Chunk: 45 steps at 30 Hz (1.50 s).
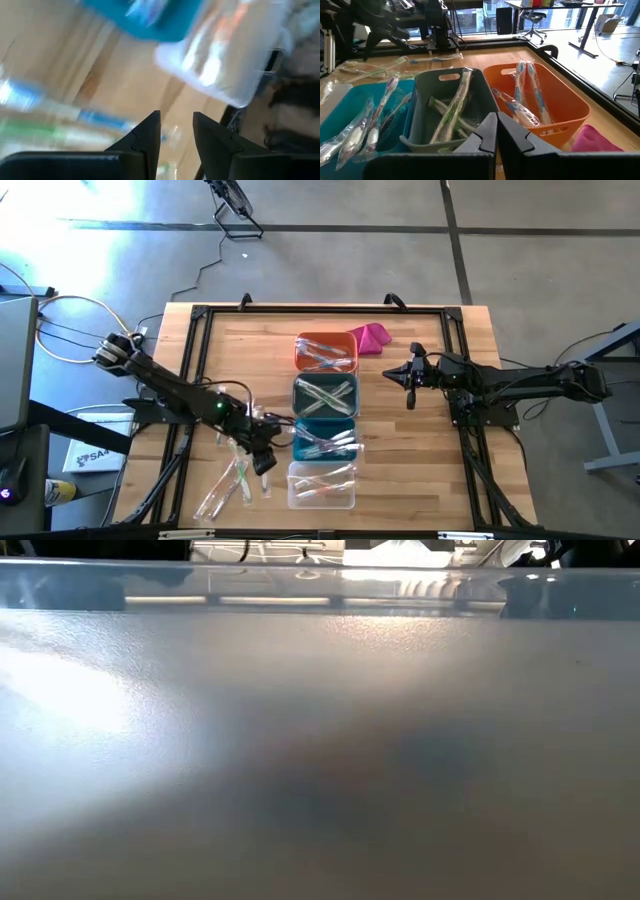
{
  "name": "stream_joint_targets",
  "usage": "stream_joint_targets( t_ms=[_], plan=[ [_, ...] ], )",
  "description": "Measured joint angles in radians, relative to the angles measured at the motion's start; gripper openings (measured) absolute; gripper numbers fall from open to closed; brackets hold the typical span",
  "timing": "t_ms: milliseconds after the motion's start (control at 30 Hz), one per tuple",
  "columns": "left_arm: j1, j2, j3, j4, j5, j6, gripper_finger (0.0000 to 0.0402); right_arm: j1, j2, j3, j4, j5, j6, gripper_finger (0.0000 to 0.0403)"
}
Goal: Pick & Place Toothbrushes
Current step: Put the green toothbrush into the green bin
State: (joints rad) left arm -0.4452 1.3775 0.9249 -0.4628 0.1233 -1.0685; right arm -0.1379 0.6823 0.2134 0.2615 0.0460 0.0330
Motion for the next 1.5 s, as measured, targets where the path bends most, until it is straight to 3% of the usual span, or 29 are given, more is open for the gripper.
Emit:
stream_joint_targets(
  t_ms=[167,467,833,1167,1500],
  plan=[
    [0.0,-0.003,0.0,-0.127,0.025,-0.195,0.0113,0.0,0.0,0.0,-0.001,0.0,0.0,0.0004],
    [-0.002,-0.003,0.0,-0.352,0.074,-0.397,0.0113,0.0,0.0,0.0,-0.004,0.0,-0.001,0.0004],
    [-0.098,-0.002,-0.001,-0.636,0.079,-0.677,0.0113,0.0,0.0,0.0,-0.004,0.0,-0.002,0.0004],
    [-0.192,-0.002,-0.002,-0.647,0.018,-0.722,0.0113,0.0,0.0,0.0,-0.004,0.0,0.0,0.0004],
    [-0.19,0.003,-0.003,-0.647,0.012,-0.803,0.0114,0.0,0.0,0.0,-0.004,0.0,0.0,0.0004]
  ],
)
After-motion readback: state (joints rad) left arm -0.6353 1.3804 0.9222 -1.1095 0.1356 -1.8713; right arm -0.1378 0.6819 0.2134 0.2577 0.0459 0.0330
